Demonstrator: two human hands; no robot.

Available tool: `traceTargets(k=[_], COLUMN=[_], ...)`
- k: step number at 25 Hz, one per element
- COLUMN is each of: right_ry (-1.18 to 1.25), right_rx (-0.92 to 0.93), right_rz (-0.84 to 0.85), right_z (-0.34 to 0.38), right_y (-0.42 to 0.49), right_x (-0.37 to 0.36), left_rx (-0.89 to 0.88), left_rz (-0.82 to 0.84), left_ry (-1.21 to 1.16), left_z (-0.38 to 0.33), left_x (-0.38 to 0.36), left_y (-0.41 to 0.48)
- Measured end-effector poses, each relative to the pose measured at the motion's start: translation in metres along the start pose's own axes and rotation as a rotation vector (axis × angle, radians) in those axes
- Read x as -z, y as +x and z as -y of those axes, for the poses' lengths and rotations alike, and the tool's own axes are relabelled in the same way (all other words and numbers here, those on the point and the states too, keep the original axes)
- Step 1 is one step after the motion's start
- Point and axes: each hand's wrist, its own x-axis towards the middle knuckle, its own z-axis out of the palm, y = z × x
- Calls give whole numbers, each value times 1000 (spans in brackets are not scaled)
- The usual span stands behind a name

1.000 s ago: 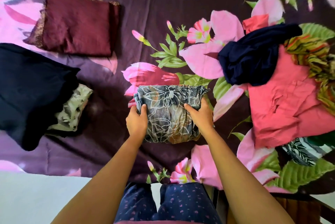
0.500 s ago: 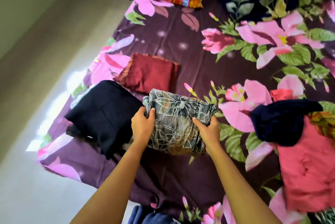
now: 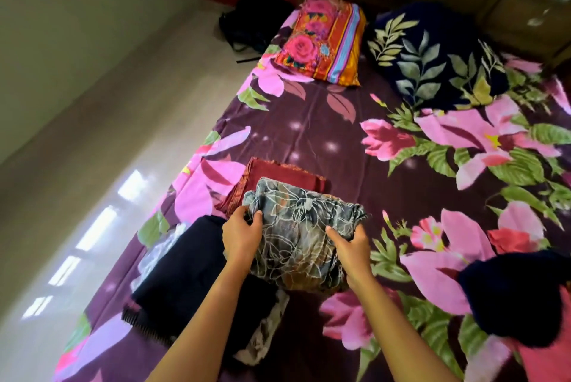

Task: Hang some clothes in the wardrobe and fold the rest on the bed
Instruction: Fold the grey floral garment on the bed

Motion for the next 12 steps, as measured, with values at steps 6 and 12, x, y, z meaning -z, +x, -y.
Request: traceTargets(k=[6,12], right_ry=[-7,-196], right_rx=[70,-14], right_rz=[0,75], right_z=[33,45], right_y=[70,131], right_x=[-39,-55], left_rx=[-77,-207], left_rz=[17,96], left_ry=[-20,222], left_z=[-19,-25], left_x=[-14,-15], left_y=[85,136])
